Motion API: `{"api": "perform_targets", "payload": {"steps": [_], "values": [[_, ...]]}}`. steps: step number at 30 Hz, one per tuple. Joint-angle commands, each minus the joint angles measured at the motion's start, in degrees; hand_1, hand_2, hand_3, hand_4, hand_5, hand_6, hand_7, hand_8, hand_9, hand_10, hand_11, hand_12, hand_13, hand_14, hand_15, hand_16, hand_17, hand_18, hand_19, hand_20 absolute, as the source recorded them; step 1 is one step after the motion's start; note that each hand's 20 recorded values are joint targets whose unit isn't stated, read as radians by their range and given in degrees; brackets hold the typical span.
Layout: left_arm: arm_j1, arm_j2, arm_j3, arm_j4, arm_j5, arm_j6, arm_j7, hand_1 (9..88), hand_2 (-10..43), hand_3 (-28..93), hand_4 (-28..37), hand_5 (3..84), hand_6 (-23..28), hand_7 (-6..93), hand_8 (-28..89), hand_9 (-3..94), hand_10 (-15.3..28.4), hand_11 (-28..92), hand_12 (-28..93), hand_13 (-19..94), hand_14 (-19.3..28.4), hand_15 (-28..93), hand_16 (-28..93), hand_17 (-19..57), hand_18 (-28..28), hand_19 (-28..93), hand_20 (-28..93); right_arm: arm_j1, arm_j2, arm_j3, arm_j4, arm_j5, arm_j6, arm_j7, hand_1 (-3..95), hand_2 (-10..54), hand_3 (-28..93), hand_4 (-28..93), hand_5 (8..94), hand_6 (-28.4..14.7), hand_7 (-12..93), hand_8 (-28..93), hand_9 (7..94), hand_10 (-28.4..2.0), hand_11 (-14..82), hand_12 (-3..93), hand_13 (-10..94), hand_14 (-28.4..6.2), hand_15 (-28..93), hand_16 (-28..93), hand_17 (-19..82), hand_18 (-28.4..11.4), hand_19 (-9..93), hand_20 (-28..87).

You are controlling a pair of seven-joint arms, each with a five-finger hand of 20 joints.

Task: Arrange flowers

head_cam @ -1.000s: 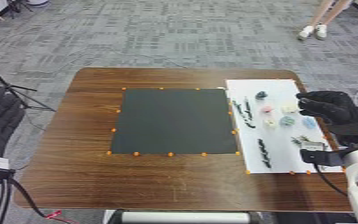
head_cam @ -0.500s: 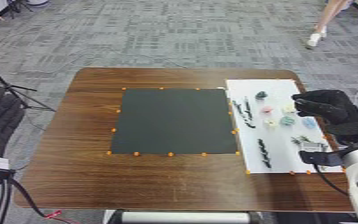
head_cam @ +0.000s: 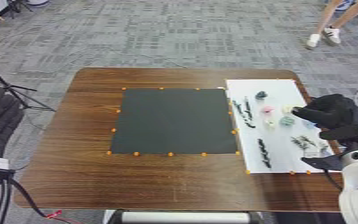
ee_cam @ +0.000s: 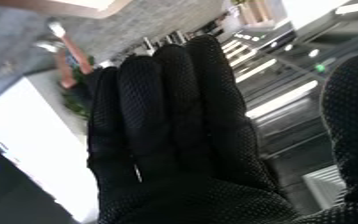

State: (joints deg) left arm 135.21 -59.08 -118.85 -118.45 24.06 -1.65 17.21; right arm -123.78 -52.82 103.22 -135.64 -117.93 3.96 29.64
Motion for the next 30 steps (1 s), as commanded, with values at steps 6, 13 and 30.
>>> {"api": "perform_targets", "payload": {"steps": [6,13,30], "values": [[1.2,0.48,0.31,-0.11,-0.4,-0.13,0.46,22.0,11.5,74,-28.3,38.8,6.7,5.6,-7,31.1,13.1,14,10,22,10.9,14,-3,-3.7,9.2,17,10,0.1,5.7,-14.7,0.8,-19.5,-6.8,12.2,20.9,-9.5,71,-28,63.8,-6.8,32,-9,55.3,-20.3,48.7,39.5,48,-20.9,73,29,22,-26.2,72,29],[0.8,0.17,0.38,0.02,-0.29,-0.33,0.05,22.0,11.6,74,-28.3,38.6,6.7,5.6,-7,30.8,13.0,13,10,22,10.9,14,-3,-3.9,9.4,17,10,4.0,6.0,-23.2,3.8,-26.0,-11.8,17.3,21.6,-9.5,70,-28,62.7,-9.1,29,-9,52.0,-23.3,48.7,40.6,45,-23.5,73,29,21,-28.2,73,28],[1.0,0.37,0.32,-0.14,-0.69,0.15,0.4,22.0,11.4,74,-28.3,38.6,6.5,5.9,-7,30.5,13.2,13,10,21,11.4,14,-3,-4.2,10.0,18,10,10.6,4.5,-28.0,9.6,-24.9,-18.4,21.8,25.2,-9.5,70,-28,63.8,-10.9,24,-7,52.5,-24.8,47.3,39.2,45,-25.1,73,27,21,-28.4,74,25]]}}
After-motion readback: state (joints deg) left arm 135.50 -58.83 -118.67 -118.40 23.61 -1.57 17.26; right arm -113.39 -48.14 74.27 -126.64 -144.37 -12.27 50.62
